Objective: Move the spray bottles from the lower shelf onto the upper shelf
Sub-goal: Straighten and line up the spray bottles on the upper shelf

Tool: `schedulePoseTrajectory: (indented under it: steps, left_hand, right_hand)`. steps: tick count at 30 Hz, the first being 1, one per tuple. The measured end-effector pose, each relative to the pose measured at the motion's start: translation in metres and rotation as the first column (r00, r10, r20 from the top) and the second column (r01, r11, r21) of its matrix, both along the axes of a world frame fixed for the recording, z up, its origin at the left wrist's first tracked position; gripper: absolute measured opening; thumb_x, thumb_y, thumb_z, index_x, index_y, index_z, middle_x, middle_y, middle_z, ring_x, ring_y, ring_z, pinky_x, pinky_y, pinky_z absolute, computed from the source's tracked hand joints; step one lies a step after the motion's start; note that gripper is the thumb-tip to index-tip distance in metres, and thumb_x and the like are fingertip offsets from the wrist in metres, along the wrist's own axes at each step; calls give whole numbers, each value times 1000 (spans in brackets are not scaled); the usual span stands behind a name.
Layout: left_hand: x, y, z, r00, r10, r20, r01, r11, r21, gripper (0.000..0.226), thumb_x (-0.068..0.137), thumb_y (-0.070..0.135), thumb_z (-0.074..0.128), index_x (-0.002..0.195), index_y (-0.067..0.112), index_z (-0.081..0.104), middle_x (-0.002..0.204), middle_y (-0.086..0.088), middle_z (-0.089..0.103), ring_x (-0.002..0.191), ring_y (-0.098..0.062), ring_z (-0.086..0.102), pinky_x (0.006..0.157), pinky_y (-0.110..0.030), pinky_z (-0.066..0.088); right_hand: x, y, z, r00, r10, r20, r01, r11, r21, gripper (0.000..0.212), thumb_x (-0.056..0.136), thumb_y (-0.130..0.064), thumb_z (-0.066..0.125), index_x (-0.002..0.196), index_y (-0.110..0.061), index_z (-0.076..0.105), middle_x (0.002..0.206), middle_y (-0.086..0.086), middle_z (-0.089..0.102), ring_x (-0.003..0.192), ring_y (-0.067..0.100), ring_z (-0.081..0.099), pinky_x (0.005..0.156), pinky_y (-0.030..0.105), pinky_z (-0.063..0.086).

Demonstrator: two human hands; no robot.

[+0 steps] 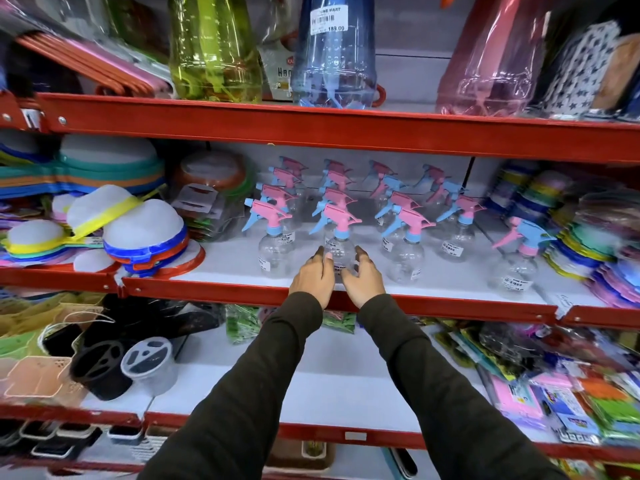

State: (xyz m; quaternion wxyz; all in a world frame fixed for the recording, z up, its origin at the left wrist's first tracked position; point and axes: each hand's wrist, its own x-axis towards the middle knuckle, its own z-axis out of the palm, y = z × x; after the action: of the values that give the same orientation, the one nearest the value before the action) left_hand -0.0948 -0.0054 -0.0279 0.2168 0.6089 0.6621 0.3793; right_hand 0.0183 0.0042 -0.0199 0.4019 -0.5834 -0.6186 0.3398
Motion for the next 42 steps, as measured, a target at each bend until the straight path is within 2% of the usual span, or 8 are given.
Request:
schedulePoseTrajectory:
  steps: [9,15,18,22,26,30,33,42]
  left_hand:
    - [43,9,10,994,95,44,-101,982,161,52,106,37,27,151,12,37,152,-14,44,136,-31,45,110,-40,37]
    - [58,-1,11,980,190,54,-195,874,445,46,102,32,32,136,11,53,135,-9,55,120,-25,51,102,-39,41]
    - [69,-5,8,989,139,45,-144,869,474,43,102,32,31,134,16,56,131,-5,57,116,-19,51,99,-32,41]
    - [84,-3,7,995,85,-47,-59,913,405,47,103,35,30,138,14,53,136,-7,56,124,-21,51,105,-29,38]
    - [91,9,5,985,109,-136,-88,985,151,53,105,37,29,146,7,43,148,-16,48,134,-32,45,115,-42,35]
    - [97,15,-5,1000,26,-14,-27,999,-36,57,105,42,25,147,6,41,149,-21,46,135,-34,46,116,-41,35]
    - [108,18,-8,999,-15,35,17,998,-62,55,105,43,26,143,7,44,146,-23,49,132,-35,48,110,-38,35]
    - [162,27,1,993,-90,79,89,996,10,59,105,46,25,154,14,33,157,-15,39,143,-29,38,117,-34,27]
  right_hand:
    - [40,8,15,995,-67,-76,75,991,110,63,95,-10,56,153,-14,31,154,10,37,141,29,40,117,43,37]
    - [58,3,24,965,-139,-221,214,907,363,47,88,-2,57,132,-17,46,130,6,45,116,17,48,108,42,43]
    - [70,6,21,944,-214,-252,301,874,383,46,86,-1,57,129,-14,48,131,9,42,122,26,46,106,40,41]
    - [84,18,17,937,-262,-229,314,921,232,52,91,-7,57,140,-16,44,143,13,32,134,30,36,95,17,29]
    - [90,26,14,988,-98,-119,101,995,26,58,97,-19,52,152,-15,32,155,16,28,143,32,34,120,36,28]
    - [98,21,7,996,53,-74,-56,997,-48,59,99,-22,48,154,-15,29,157,15,37,142,31,40,119,39,33]
    - [113,17,5,994,74,-80,-78,996,-45,55,100,-23,47,153,-18,31,154,13,43,139,30,45,111,31,35]
    - [171,20,18,998,42,-38,-42,999,-1,57,98,-18,48,153,-18,32,153,13,44,137,30,46,118,42,37]
